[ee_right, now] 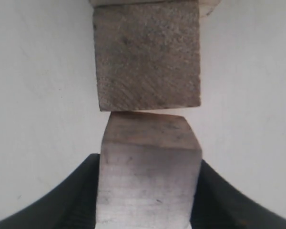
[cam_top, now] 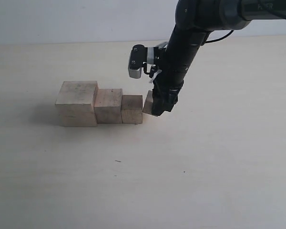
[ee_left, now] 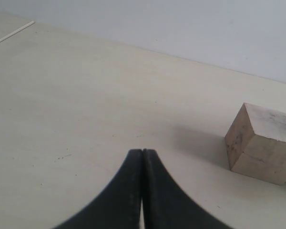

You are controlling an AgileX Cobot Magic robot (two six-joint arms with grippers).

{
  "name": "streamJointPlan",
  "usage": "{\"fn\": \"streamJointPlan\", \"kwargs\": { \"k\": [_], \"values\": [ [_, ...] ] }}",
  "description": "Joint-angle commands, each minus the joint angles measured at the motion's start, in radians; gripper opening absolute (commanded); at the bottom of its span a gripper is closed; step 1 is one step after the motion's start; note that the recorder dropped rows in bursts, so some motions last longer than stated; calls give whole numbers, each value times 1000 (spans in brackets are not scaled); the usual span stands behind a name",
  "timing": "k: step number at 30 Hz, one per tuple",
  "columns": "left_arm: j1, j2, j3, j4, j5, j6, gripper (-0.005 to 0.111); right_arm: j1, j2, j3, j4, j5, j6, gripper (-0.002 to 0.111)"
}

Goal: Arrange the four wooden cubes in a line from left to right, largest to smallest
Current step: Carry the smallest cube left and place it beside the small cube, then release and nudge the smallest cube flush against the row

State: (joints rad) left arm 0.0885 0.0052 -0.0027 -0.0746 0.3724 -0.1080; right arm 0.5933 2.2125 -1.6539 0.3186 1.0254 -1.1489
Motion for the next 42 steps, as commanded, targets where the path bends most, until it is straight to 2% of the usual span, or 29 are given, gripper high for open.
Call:
{"fn": "streamJointPlan", "kwargs": {
  "k": [1,10,14,26,33,36,42],
  "values": [
    [0,-5,3,-6,-8,-1,0,-3,-13,3,19,2,-1,0],
    [0,-5,3,-6,-8,-1,0,-3,-13,3,-47,0,-37,0],
    [0,-5,3,-6,-8,-1,0,-3,-13,3,-5,0,-217,0],
    [0,-5,3,-6,-8,-1,0,-3,57,1,-3,-11,-210,0],
    [0,-5,3,-6,-8,-1,0,-3,57,1,3,-81,-183,0],
    [0,-5,3,-6,-8,-1,0,-3,57,1,3,-92,-163,8],
    [0,-5,3,-6,-8,-1,0,-3,57,1,3,-62,-156,39]
  ]
}}
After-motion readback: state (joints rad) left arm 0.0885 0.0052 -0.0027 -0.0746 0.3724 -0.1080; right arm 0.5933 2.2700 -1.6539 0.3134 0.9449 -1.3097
